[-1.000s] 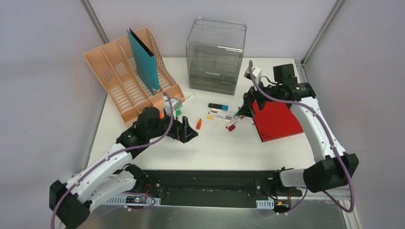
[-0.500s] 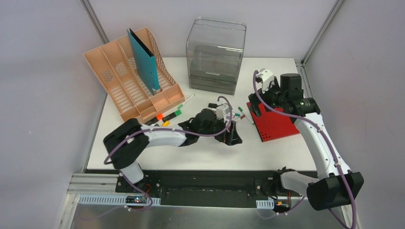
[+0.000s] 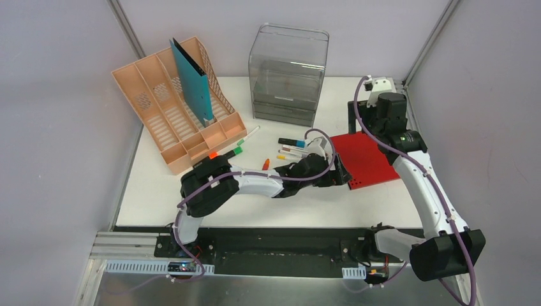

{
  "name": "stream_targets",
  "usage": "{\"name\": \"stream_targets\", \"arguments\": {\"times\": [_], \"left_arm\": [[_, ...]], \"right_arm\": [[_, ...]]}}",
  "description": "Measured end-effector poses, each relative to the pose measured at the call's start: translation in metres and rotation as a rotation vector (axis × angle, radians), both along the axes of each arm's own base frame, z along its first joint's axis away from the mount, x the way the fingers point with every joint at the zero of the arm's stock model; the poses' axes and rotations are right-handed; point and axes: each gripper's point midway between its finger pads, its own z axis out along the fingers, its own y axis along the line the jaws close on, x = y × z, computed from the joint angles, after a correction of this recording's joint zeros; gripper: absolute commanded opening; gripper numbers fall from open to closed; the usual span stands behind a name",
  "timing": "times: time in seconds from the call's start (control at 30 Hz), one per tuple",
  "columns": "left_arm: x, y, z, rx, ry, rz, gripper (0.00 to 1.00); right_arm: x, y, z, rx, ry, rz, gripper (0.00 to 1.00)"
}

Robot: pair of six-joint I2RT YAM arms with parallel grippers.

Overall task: Organize the desk
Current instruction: Pick up the folder from the center of the board.

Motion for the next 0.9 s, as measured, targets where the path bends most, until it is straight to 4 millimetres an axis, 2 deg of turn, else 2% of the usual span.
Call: {"name": "stream_targets", "arguments": {"times": [0.27,0.4,0.6,0.9], "left_arm": [[0.026,-0.017,-0.010,0.055,0.094,0.161,0.68],[0.027,-0.020,-0.026,0.081,0.124,0.176,0.61],[0.028,-0.023,-0.046,0.103,0.146,0.182,0.54],[0.028,-0.035,-0.055,0.065,0.165,0.167,0.44]], "right_arm": [[0.003,-0.008,0.005,-0.015,-0.026,-0.053,0.99],[0.006,-0.013,0.003,-0.051,-0.044,-0.067,0.99],[0.007,-0.020,-0.010,-0.135,-0.041,-0.074,0.99],[0.009,-0.018,-0.010,-0.186,-0.056,-0.045,0.99]]}}
